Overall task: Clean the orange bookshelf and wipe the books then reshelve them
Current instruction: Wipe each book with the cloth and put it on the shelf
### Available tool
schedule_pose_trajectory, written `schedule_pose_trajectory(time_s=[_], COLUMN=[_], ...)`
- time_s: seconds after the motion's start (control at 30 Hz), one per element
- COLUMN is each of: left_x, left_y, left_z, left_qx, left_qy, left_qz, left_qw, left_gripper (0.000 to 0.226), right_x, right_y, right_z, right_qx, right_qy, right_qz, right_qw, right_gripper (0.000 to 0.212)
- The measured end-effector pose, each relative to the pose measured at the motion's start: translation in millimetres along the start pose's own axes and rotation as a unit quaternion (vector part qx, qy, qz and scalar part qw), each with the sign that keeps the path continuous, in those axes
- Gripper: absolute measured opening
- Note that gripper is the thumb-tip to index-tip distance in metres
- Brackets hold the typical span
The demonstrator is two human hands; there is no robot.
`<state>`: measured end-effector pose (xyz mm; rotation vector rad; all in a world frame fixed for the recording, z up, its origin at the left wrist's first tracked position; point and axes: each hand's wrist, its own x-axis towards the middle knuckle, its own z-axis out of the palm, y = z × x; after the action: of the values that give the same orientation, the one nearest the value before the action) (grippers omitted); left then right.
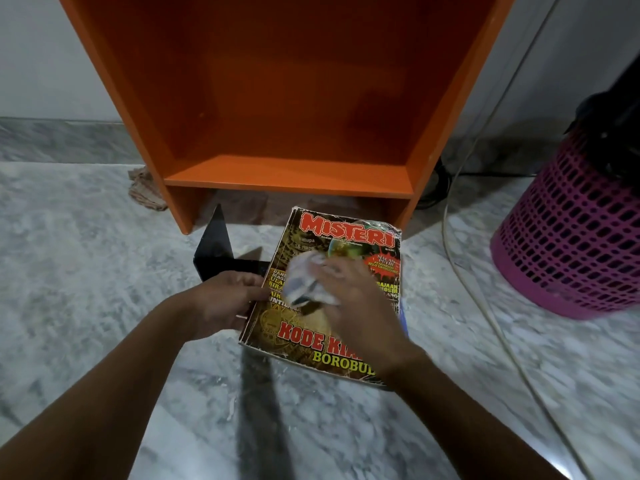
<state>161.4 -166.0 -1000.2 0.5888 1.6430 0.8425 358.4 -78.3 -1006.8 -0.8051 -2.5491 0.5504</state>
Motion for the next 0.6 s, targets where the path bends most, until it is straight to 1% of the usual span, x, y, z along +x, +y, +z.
schedule_pose_trajectory(time_s=[0.07, 0.1, 0.13, 0.2, 0.27, 0.3, 0.37, 0.4, 0.43, 0.47, 0.5, 0.57, 0.6], left_x=[-0.9, -1.4, -0.9, 0.4, 0.6, 1.1, 2.4, 3.1, 4.0, 5.4, 6.9, 9.2, 10.0], left_y=[-2.1, -4.4, -7.2, -13.2, -16.7, -17.2, -16.2, -15.8, -15.5, -15.8, -15.6, -13.3, -11.4], left_z=[1.4, 1.9, 1.6, 0.2, -0.3, -0.3, 0.1, 0.0, 0.7, 1.3, 2.2, 5.9, 8.1], left_qx=[-0.003, -0.002, -0.002, -0.006, -0.009, -0.011, -0.012, -0.011, -0.011, -0.012, -0.015, -0.03, -0.036], left_qy=[-0.012, -0.013, -0.01, -0.008, -0.011, -0.01, -0.004, 0.005, 0.016, 0.029, 0.042, 0.063, 0.067], left_qz=[0.016, 0.019, 0.018, 0.011, 0.011, 0.012, 0.011, 0.006, -0.001, -0.009, -0.015, -0.025, -0.028], left_qw=[1.0, 1.0, 1.0, 1.0, 1.0, 1.0, 1.0, 1.0, 1.0, 0.999, 0.999, 0.997, 0.997], left_gripper=[0.02, 0.02, 0.021, 0.023, 0.025, 0.025, 0.024, 0.023, 0.023, 0.022, 0.022, 0.022, 0.022], right_x=[20.1, 30.8, 44.0, 74.0, 99.3, 108.3, 110.2, 104.8, 97.7, 89.6, 83.4, 74.3, 71.4], right_y=[-15.2, -14.9, -7.2, 27.0, 67.7, 88.5, 118.2, 128.4, 135.9, 136.1, 133.1, 114.5, 98.3], right_z=[21.4, 29.2, 34.0, 36.0, 26.0, 14.9, -11.9, -23.3, -31.4, -37.0, -36.8, -25.4, -16.2], right_qx=[-0.037, -0.059, -0.071, -0.082, -0.076, -0.07, -0.024, 0.0, 0.009, 0.005, -0.014, -0.039, -0.026], right_qy=[-0.061, -0.075, -0.081, -0.081, -0.02, 0.019, 0.079, 0.103, 0.124, 0.156, 0.192, 0.215, 0.196], right_qz=[-0.101, -0.123, -0.118, -0.05, 0.044, 0.114, 0.274, 0.329, 0.362, 0.367, 0.345, 0.251, 0.203], right_qw=[0.992, 0.988, 0.987, 0.992, 0.996, 0.991, 0.958, 0.939, 0.924, 0.917, 0.919, 0.943, 0.959], right_gripper=[0.067, 0.07, 0.071, 0.066, 0.059, 0.055, 0.043, 0.04, 0.04, 0.042, 0.044, 0.049, 0.051])
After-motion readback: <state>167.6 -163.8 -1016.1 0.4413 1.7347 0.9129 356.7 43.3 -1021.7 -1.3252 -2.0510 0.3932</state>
